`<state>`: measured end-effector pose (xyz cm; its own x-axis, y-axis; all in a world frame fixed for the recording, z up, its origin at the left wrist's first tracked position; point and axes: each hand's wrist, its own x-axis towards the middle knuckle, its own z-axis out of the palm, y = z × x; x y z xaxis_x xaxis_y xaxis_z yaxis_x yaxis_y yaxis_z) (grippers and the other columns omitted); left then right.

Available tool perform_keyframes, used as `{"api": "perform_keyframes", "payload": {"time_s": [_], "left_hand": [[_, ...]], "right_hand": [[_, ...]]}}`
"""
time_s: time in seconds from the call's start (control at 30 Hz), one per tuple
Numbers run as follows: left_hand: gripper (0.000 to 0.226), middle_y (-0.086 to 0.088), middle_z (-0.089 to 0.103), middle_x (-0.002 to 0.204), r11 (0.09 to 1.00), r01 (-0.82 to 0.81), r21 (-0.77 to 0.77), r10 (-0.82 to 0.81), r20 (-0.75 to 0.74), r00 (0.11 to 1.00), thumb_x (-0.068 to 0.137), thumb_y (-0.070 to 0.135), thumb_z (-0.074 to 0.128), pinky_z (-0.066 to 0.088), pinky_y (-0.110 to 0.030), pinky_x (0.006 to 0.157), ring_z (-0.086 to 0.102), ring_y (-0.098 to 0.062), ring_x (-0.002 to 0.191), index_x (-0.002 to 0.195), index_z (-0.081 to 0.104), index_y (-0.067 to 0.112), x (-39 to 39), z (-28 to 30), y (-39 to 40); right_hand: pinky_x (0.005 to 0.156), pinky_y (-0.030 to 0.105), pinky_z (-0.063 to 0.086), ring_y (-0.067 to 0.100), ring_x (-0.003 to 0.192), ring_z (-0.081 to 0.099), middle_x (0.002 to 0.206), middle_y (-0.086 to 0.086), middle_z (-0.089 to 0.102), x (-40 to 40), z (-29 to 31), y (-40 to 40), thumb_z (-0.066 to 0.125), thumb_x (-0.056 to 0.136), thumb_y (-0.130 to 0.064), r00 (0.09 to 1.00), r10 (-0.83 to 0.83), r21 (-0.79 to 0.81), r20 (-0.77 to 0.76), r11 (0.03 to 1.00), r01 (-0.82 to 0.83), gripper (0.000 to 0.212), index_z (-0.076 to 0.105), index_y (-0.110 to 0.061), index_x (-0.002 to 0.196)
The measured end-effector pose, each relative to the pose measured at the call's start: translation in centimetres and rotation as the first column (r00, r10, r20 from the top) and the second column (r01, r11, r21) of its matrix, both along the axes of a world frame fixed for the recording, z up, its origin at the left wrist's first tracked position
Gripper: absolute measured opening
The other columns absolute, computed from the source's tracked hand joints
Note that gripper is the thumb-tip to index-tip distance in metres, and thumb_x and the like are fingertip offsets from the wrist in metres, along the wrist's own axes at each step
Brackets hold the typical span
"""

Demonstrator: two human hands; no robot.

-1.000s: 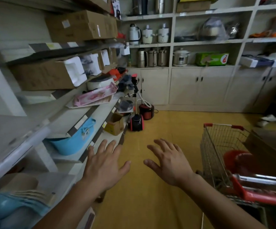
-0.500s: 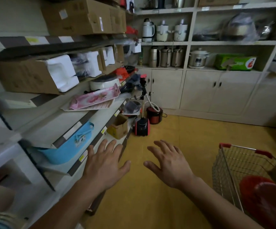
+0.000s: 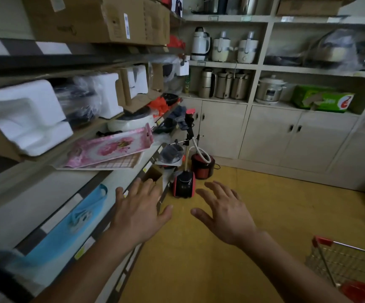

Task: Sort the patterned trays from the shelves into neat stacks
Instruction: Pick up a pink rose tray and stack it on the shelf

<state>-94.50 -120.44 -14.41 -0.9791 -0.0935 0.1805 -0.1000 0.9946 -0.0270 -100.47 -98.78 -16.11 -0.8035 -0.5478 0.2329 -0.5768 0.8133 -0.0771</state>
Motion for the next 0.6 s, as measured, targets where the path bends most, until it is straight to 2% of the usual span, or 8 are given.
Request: {"api": "perform_keyframes", "payload": {"time_s": [0.17,0.33,0.53,0.6], "left_hand": [[0.083,0.007,0.022,0.155,1.000,-0.014,-0.001,0.014,0.023,1.000,0.073,0.071,0.001,0.017,-0.057,0.110,0.013,-0.021,0.143,0.141,0.030,0.033,-6.1,-0.5,-0.4],[0.082,0.005,0.031,0.150,0.996,-0.086,-0.007,0.086,0.016,0.996,0.073,0.069,0.001,0.022,-0.054,0.105,0.023,-0.020,0.139,0.136,0.038,0.031,-13.0,-1.0,0.3],[0.072,0.006,0.030,0.152,0.972,-0.233,-0.038,0.233,0.021,0.972,0.081,0.069,0.013,0.022,-0.054,0.107,0.019,-0.021,0.141,0.138,0.035,0.032,-22.0,-1.3,1.6],[0.079,0.006,0.031,0.151,0.962,-0.271,-0.035,0.272,0.013,0.962,0.077,0.071,0.006,0.023,-0.054,0.107,0.021,-0.021,0.140,0.139,0.035,0.031,-24.4,-1.0,2.5]], "right_hand": [[0.113,0.042,0.022,0.020,0.143,0.019,0.153,-0.003,0.028,-6.7,-0.7,-0.6,0.016,0.090,-0.074,1.000,0.019,-0.018,0.015,1.000,-0.019,0.068,0.031,-0.035,0.144],[0.111,0.042,0.025,0.021,0.143,0.022,0.151,-0.001,0.033,-15.1,-1.9,-0.5,0.020,0.091,-0.072,0.997,0.075,-0.051,0.012,0.996,-0.074,0.066,0.035,-0.033,0.143],[0.111,0.045,0.029,0.020,0.141,0.023,0.150,-0.002,0.032,-26.7,-2.0,-0.1,0.020,0.090,-0.072,0.974,0.224,-0.077,0.014,0.972,-0.222,0.064,0.034,-0.037,0.142],[0.108,0.045,0.034,0.019,0.139,0.027,0.148,-0.002,0.035,-30.1,-1.8,0.2,0.019,0.089,-0.072,0.963,0.269,-0.085,0.009,0.960,-0.267,0.063,0.036,-0.037,0.140]]}}
